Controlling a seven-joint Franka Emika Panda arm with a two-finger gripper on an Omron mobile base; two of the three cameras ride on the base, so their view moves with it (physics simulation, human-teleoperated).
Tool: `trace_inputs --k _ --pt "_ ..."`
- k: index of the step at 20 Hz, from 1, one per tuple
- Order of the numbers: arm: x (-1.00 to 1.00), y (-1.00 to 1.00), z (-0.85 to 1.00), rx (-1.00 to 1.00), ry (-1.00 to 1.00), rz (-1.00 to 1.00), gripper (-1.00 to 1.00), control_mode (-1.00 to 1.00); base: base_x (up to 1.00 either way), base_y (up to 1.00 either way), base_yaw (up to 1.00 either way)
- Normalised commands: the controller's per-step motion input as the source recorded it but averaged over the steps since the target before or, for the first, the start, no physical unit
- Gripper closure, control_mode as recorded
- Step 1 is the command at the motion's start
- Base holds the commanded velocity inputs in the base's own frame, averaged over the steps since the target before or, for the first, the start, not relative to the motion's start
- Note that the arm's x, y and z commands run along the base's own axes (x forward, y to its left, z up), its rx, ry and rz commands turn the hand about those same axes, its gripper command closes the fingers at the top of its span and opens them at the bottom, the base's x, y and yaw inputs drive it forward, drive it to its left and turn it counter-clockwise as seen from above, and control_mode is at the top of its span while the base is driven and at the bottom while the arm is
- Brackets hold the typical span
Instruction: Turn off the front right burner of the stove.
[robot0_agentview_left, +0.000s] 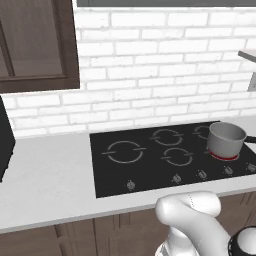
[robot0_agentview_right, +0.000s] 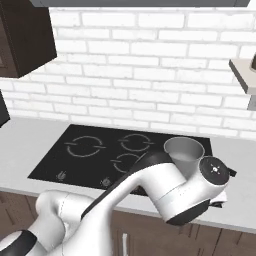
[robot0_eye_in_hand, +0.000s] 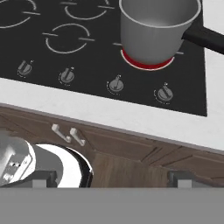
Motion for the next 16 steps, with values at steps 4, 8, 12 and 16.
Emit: trace_inputs --k 4,8,12,16 --pt "0.66 0.00 -0.28 -0.05 0.04 -0.01 -1.00 -1.00 0.00 0.00 0.00" --pt "0.71 0.00 -0.11 -0.02 0.08 -0.02 -1.00 -1.00 0.00 0.00 0.00" --pt "0.56 0.00 -0.04 0.00 0.20 -0.03 -1.00 -1.00 0.00 0.00 0.00" --pt "0.36 0.00 0.00 0.00 0.26 -0.01 -1.00 -1.00 0.00 0.00 0.00"
